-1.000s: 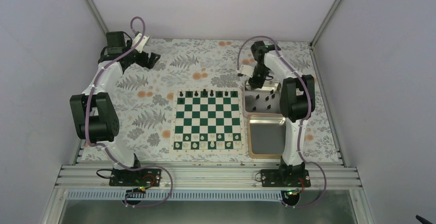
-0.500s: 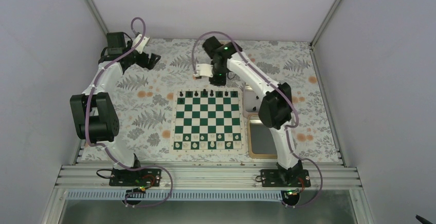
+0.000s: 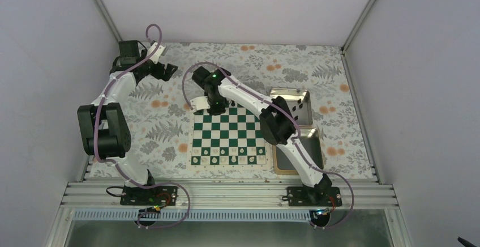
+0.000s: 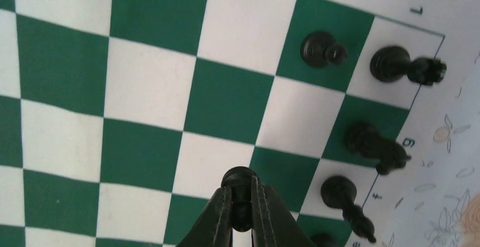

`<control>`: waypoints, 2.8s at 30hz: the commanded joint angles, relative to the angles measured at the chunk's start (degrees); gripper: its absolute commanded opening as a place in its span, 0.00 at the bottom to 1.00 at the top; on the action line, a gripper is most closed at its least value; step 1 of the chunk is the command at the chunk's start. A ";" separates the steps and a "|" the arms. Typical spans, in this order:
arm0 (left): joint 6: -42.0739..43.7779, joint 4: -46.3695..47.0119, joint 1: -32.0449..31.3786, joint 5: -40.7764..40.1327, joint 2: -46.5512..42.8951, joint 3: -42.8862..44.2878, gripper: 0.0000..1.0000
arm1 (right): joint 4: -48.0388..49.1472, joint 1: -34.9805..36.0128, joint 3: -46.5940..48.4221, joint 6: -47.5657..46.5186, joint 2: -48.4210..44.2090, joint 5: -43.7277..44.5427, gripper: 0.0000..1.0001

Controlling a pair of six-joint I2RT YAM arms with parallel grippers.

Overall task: Set up the chess pieces on the board
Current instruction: Place the chess piece on the chessboard.

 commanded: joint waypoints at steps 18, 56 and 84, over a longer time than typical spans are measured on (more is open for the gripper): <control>0.15 2.90 0.82 2.48 -2.51 -2.35 1.00 | 9.56 0.48 0.51 -1.61 3.70 -4.50 0.10; -0.28 3.53 1.52 3.69 -2.99 -3.17 1.00 | 9.79 -0.53 -0.58 -1.59 4.66 -2.25 0.11; -0.48 3.23 1.57 3.93 -3.02 -2.54 1.00 | 8.83 -1.11 -0.19 -1.62 0.85 -2.68 0.06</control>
